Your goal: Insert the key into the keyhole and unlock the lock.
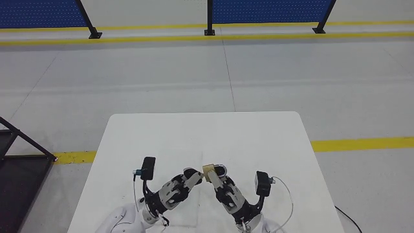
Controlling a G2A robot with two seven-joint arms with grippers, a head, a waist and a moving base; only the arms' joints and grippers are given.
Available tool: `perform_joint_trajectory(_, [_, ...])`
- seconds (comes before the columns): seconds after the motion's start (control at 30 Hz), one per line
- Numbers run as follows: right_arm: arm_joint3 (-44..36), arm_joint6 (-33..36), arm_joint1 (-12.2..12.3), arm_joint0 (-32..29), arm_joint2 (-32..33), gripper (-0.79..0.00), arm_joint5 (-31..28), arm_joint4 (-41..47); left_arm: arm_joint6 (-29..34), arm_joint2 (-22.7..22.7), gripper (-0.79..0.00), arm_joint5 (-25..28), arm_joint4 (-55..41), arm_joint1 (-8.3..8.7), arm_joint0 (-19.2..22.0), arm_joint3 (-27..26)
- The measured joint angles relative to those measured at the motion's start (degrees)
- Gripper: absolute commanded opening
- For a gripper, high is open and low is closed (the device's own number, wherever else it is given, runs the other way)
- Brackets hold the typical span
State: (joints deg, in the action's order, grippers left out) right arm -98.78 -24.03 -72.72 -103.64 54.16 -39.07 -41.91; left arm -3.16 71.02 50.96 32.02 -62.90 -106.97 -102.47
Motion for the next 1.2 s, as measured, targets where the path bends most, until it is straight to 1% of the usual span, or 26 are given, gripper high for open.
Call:
perform_joint_trajectory(0.1, [0.00,0.06,0.01,0.02,-0.03,-0.785,0.24,0.04,-3.02,-0.05,-0.785,-0.90,4.66,-0.29,-0.18,0.07])
perform_joint_trajectory(0.37, [-0.05,0.17,0.01,0.00,-0.16,-0.785,0.96,0.11,-10.23,-0.68,-0.785,-1.43,12.73,-0.89,0.16,0.88])
perform_joint_trajectory(0.5, [-0.06,0.25,0.00,0.00,-0.23,-0.785,1.22,0.37,-14.42,-0.69,-0.785,-3.01,18.40,-1.16,0.21,0.83])
perform_joint_trajectory(0.73, [-0.11,0.60,0.03,0.04,-0.26,-0.785,1.54,0.73,-23.60,-1.47,-0.785,-7.44,30.91,-1.58,0.10,0.96])
perform_joint_trajectory(0.97, [-0.18,0.63,0.06,0.01,-0.26,-0.785,1.80,0.91,-33.40,-2.70,-0.785,-14.48,43.72,-1.79,0.22,1.63])
perform_joint_trajectory(1.2, [-0.20,0.72,0.08,0.05,-0.26,-0.785,1.82,1.22,-39.65,-3.85,-0.785,-19.68,50.84,-1.80,0.55,2.67])
